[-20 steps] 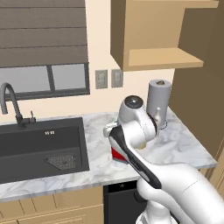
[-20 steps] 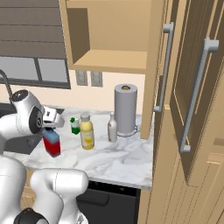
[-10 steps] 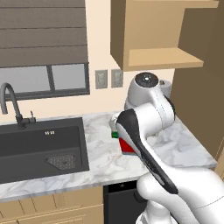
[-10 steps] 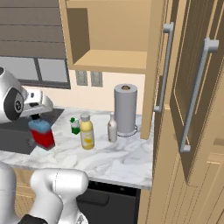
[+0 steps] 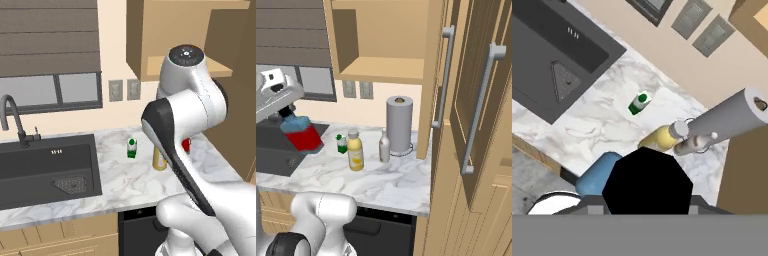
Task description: Sort all alcoholic drinks to one cabinet, and non-alcoholic drinks to the other.
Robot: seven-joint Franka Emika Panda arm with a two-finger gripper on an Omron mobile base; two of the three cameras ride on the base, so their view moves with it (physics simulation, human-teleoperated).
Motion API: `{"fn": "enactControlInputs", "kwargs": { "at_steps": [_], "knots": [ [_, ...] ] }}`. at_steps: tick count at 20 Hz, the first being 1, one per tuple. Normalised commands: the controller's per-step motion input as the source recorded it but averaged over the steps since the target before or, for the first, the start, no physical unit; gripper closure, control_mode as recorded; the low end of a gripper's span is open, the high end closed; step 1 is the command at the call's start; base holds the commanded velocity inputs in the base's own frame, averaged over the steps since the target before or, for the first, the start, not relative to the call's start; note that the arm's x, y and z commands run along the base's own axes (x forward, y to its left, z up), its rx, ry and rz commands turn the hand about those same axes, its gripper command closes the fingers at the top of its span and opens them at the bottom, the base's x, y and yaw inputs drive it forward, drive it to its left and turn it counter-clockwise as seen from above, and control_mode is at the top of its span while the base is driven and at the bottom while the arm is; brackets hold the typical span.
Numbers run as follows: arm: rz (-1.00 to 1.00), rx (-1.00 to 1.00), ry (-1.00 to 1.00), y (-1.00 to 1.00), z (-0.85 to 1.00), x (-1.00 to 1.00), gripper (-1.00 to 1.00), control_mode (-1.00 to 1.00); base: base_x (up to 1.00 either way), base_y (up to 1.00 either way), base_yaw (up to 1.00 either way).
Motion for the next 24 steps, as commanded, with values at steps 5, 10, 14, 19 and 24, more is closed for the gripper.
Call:
{"fn": "enactControlInputs", "kwargs": {
  "at_steps": [5, 10, 14, 19, 24],
  "knots": [
    [0.11, -0.04, -0.04, -0.64, 0.97, -0.09, 1.0, -1.0, 0.0, 0.0, 0.0],
    [0.11, -0.04, -0.13, -0.4, 0.68, 0.4, 1.0, -1.0, 0.0, 0.0, 0.0],
    [0.21, -0.09, -0.22, -0.31, 0.57, 0.61, 1.0, -1.0, 0.0, 0.0, 0.0],
    [0.17, -0.1, -0.21, -0.2, 0.27, 0.48, 1.0, -1.0, 0.0, 0.0, 0.0],
    [0.06, 0.0, 0.0, -0.04, 0.0, 0.95, 1.0, -1.0, 0.0, 0.0, 0.0]
  ]
}}
